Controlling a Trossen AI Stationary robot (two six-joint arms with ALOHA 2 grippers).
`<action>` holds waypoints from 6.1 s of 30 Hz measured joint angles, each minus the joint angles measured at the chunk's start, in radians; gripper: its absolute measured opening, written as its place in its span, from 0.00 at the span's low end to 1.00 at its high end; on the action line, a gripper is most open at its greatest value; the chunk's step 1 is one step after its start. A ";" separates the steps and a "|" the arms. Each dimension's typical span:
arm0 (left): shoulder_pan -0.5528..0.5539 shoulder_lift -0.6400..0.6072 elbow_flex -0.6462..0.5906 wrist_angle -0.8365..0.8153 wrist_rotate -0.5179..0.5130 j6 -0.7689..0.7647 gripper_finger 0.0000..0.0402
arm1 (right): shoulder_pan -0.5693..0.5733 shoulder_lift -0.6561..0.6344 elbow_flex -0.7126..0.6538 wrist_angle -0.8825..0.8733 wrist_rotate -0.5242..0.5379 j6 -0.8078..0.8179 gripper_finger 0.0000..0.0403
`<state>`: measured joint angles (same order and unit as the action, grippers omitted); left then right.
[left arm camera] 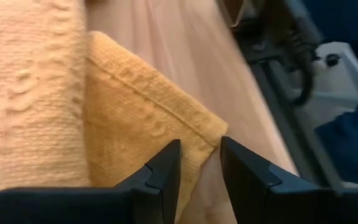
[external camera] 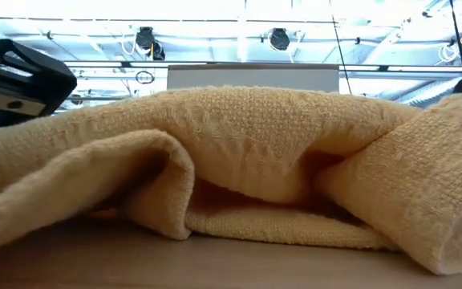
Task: Fold towel
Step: Fold the yellow towel
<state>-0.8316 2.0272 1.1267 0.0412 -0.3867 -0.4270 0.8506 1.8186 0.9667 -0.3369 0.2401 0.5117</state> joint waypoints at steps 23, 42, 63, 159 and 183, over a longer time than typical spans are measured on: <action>0.049 -0.007 0.006 -0.058 0.000 0.149 0.01 | -0.009 0.004 -0.003 0.045 -0.004 -0.024 0.01; -0.042 -0.505 0.060 -0.210 -0.059 0.490 0.00 | 0.057 -0.426 -0.004 0.137 -0.006 -0.214 0.00; -0.251 -0.639 0.060 -0.353 -0.787 0.540 0.00 | 0.197 -0.649 0.103 0.179 0.178 -0.510 0.00; 0.276 -0.112 0.060 -0.465 0.042 0.096 0.34 | 0.043 -0.461 -0.370 0.220 0.093 0.315 0.41; 0.311 -0.045 0.061 -0.401 0.057 0.095 0.34 | -0.046 -0.327 -0.308 0.364 0.073 0.119 0.41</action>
<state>-0.5209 1.9818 1.1879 -0.3596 -0.3296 -0.3319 0.8046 1.4918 0.6586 0.0275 0.3127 0.6303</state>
